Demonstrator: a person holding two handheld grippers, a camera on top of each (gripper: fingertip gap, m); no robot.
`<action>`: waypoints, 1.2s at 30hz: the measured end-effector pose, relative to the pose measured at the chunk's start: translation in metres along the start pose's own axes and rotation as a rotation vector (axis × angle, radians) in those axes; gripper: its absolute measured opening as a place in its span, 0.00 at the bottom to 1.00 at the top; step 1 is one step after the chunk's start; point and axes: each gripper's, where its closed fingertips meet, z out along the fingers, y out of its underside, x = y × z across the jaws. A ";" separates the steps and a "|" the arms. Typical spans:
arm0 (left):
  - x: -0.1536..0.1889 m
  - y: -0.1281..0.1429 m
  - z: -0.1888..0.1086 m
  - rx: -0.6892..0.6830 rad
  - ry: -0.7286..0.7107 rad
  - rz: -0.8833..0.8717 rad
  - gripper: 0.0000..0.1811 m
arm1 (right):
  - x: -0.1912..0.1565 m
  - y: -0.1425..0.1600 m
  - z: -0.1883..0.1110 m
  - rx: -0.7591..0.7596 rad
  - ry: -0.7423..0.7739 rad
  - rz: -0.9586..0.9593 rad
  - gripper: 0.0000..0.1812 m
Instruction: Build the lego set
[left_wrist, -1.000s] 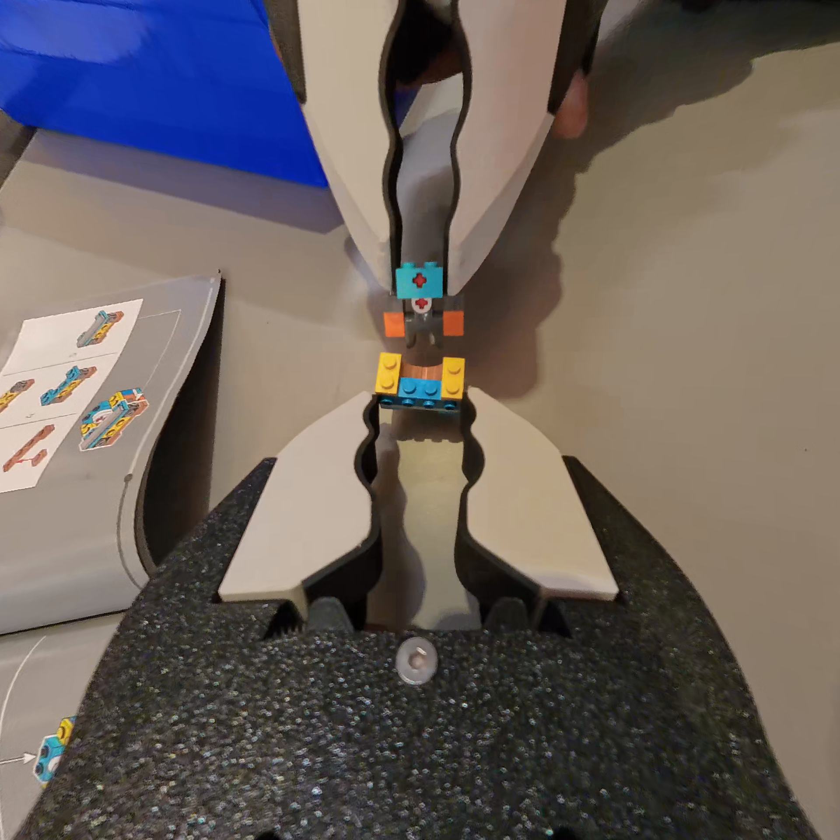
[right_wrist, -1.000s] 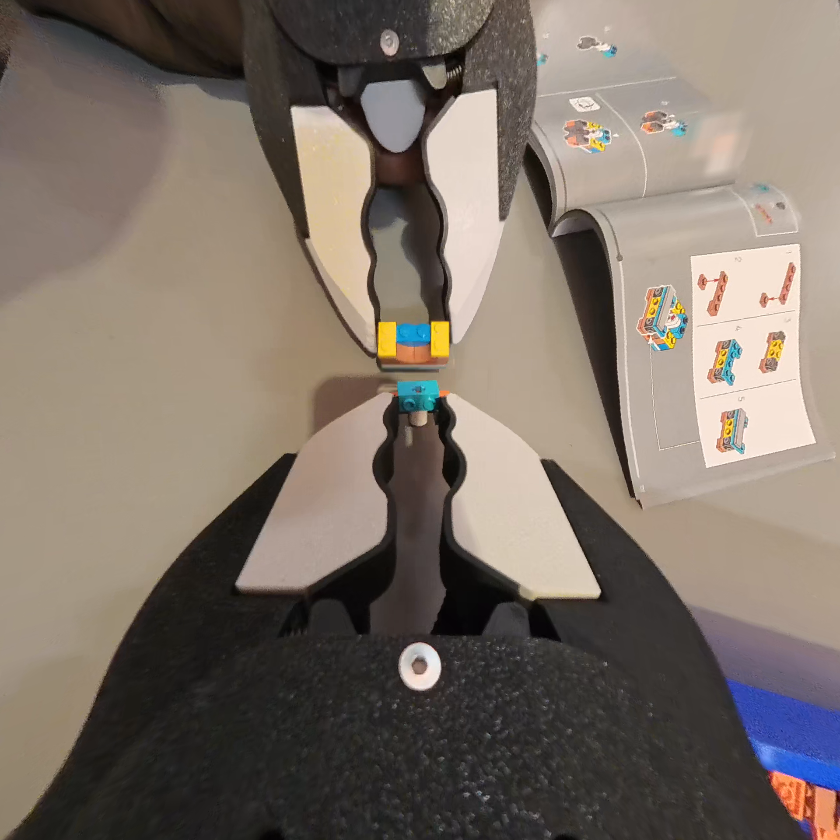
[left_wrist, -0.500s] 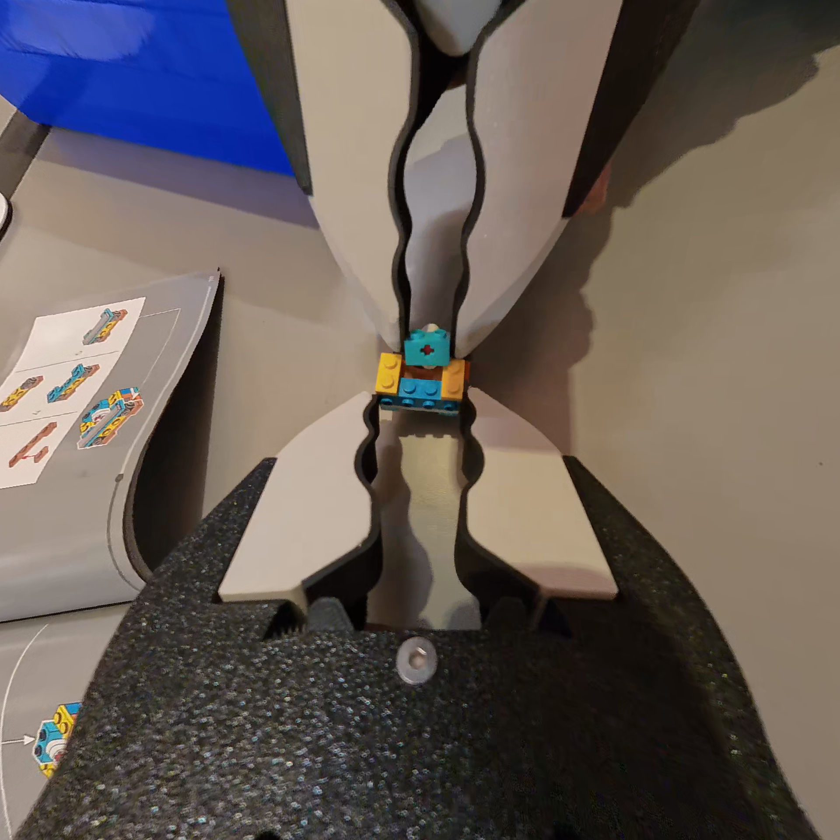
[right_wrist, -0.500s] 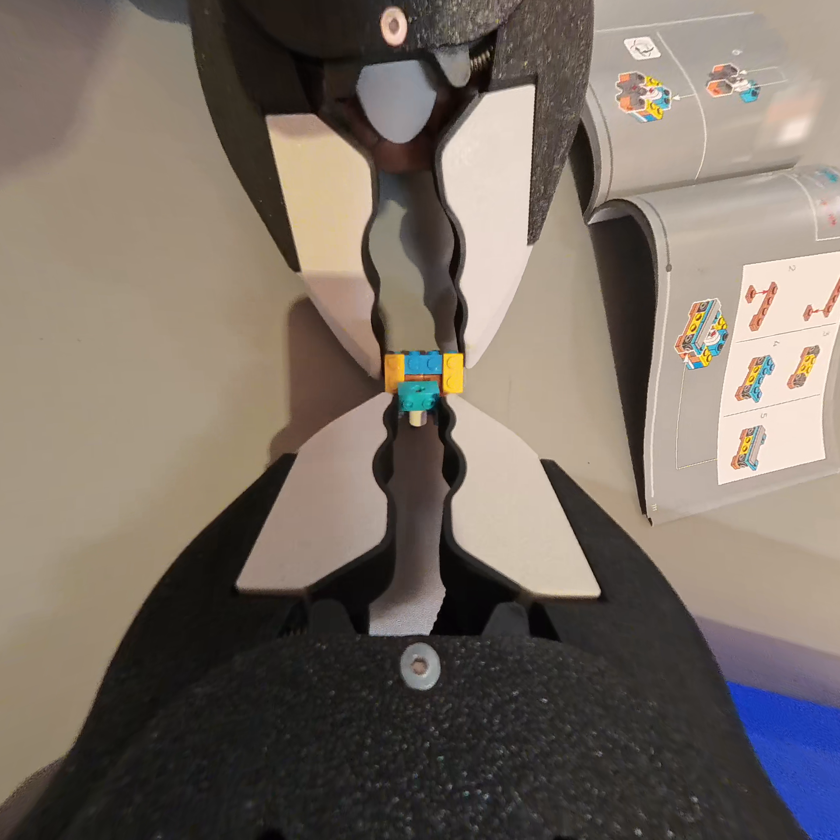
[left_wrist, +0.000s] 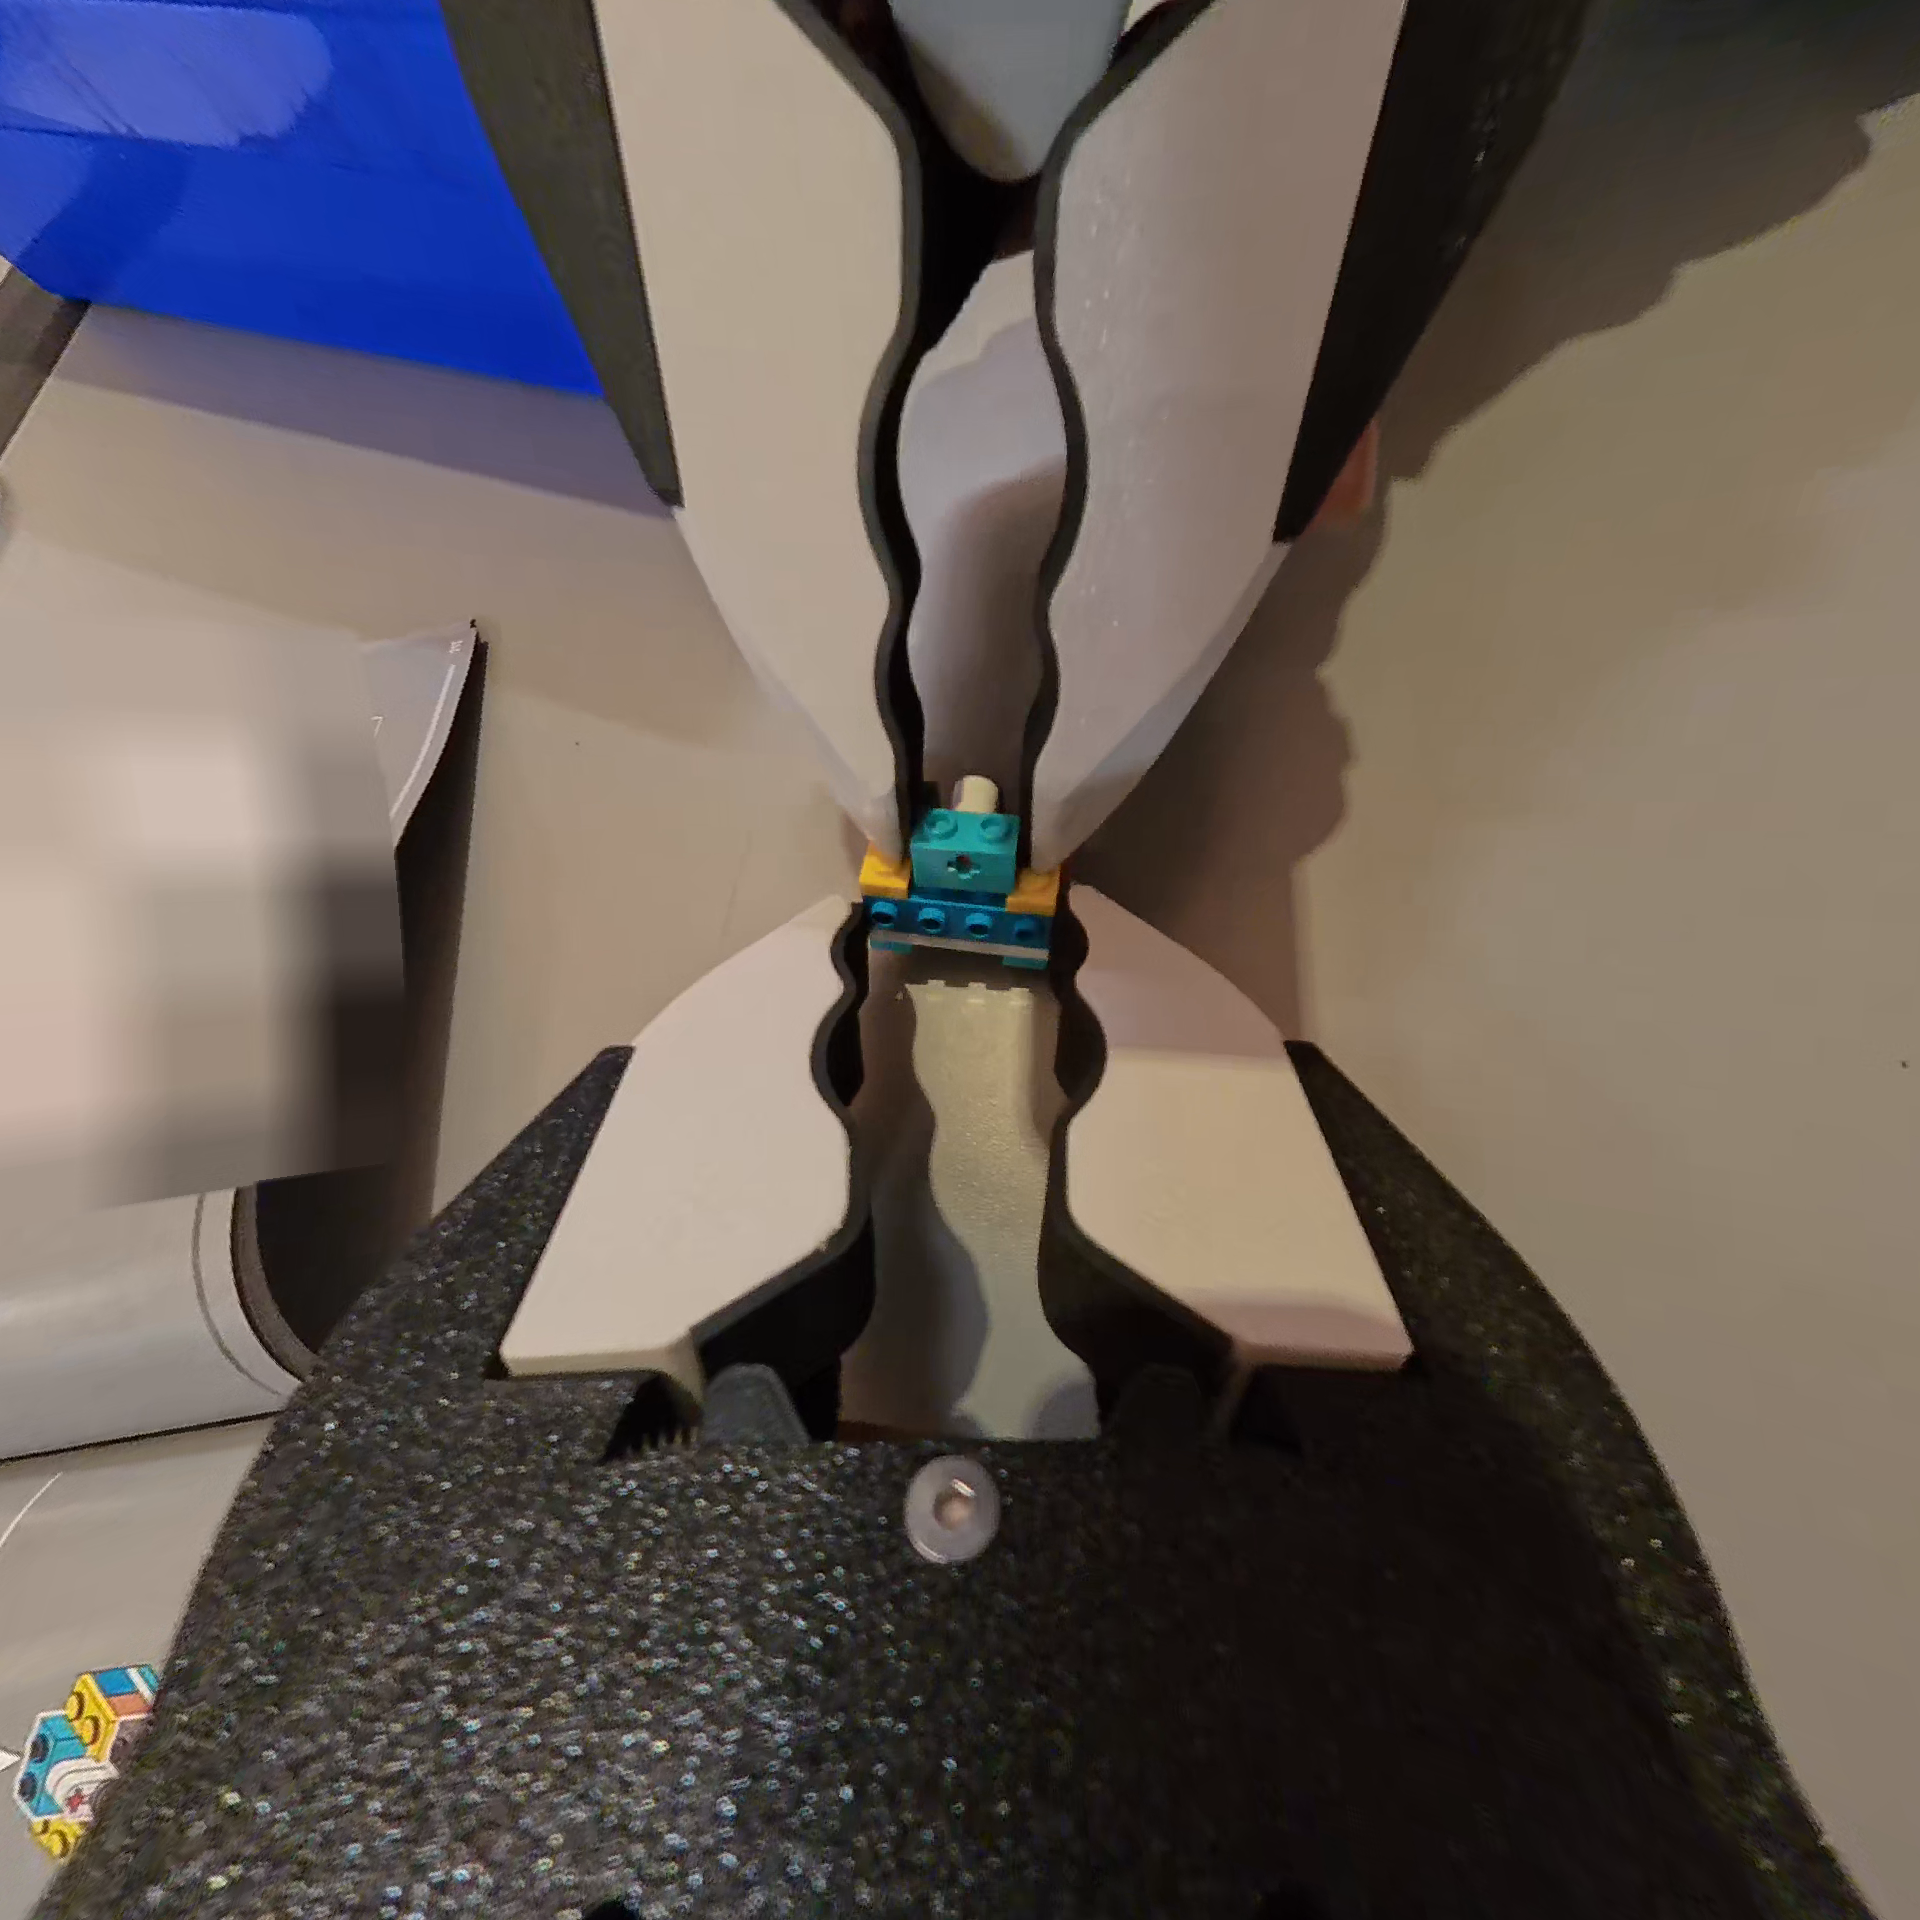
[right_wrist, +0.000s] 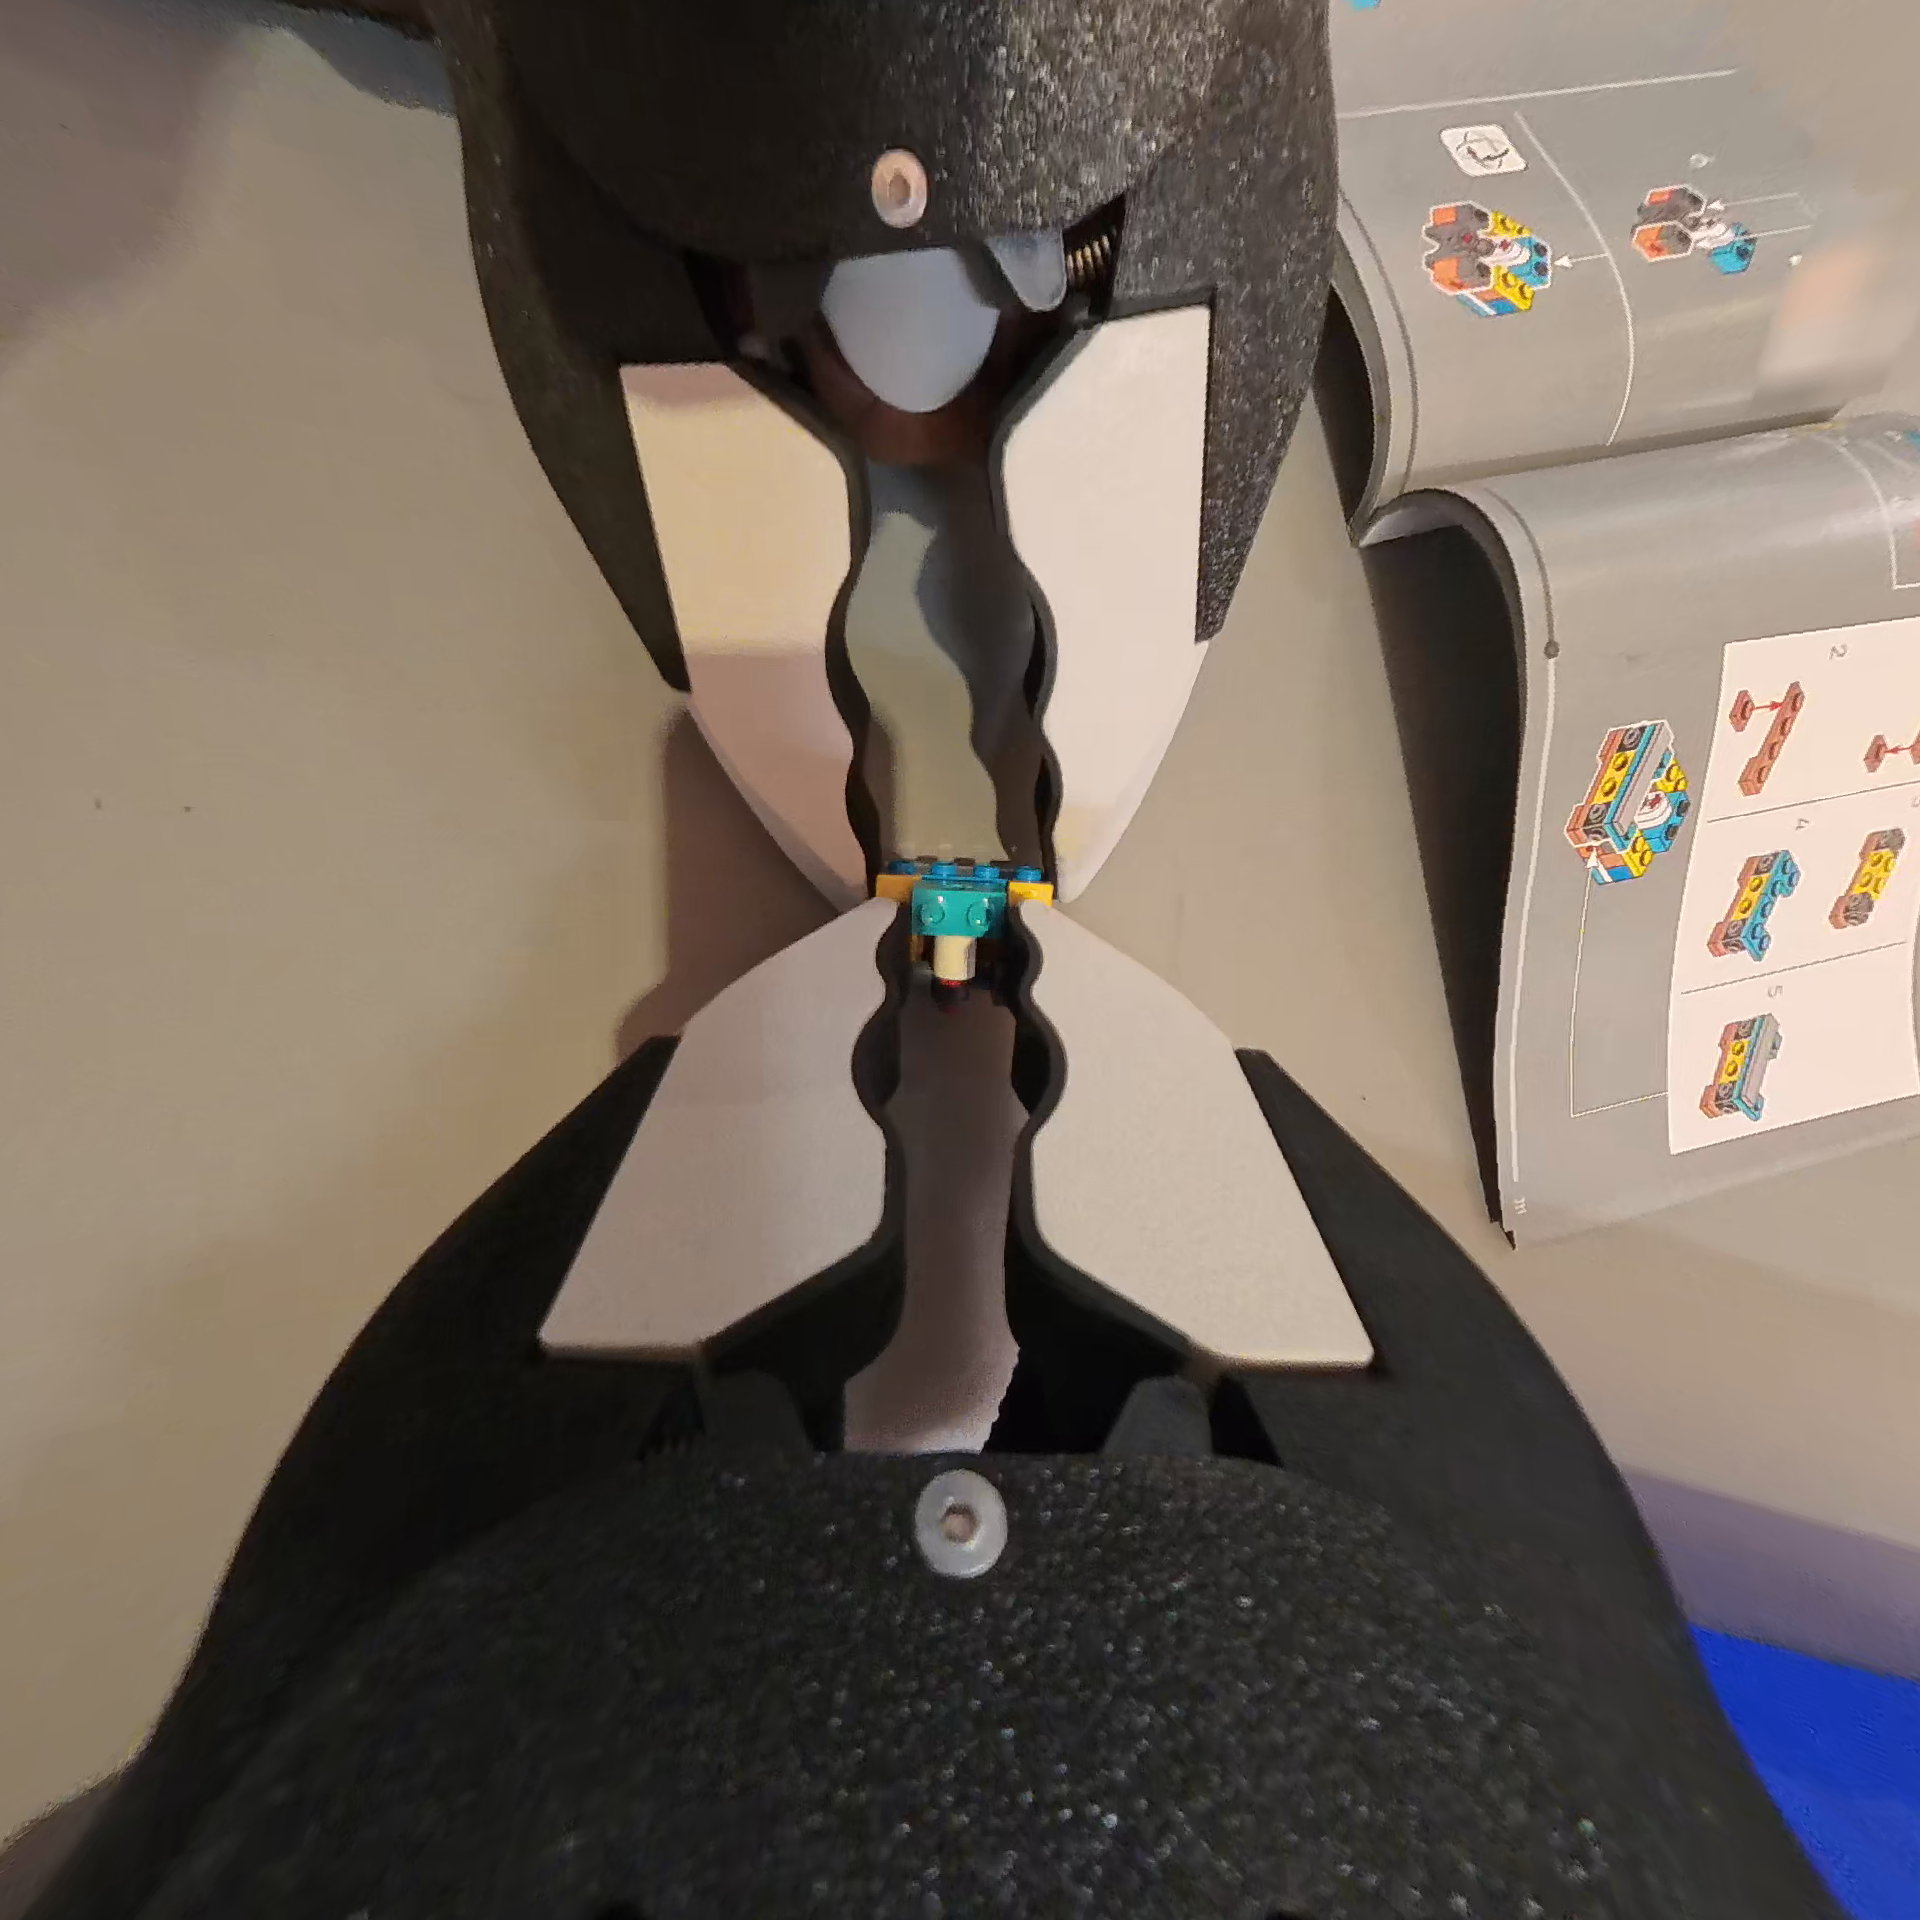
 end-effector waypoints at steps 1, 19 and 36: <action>0.000 0.000 0.000 0.000 0.002 0.001 0.19 | 0.000 0.000 0.000 0.007 -0.003 -0.001 0.09; 0.002 0.000 0.001 -0.003 0.026 -0.010 0.19 | -0.002 0.000 0.000 0.078 -0.024 0.027 0.09; 0.006 0.000 0.001 -0.007 0.066 -0.012 0.19 | -0.003 0.015 -0.006 0.091 0.035 -0.007 0.17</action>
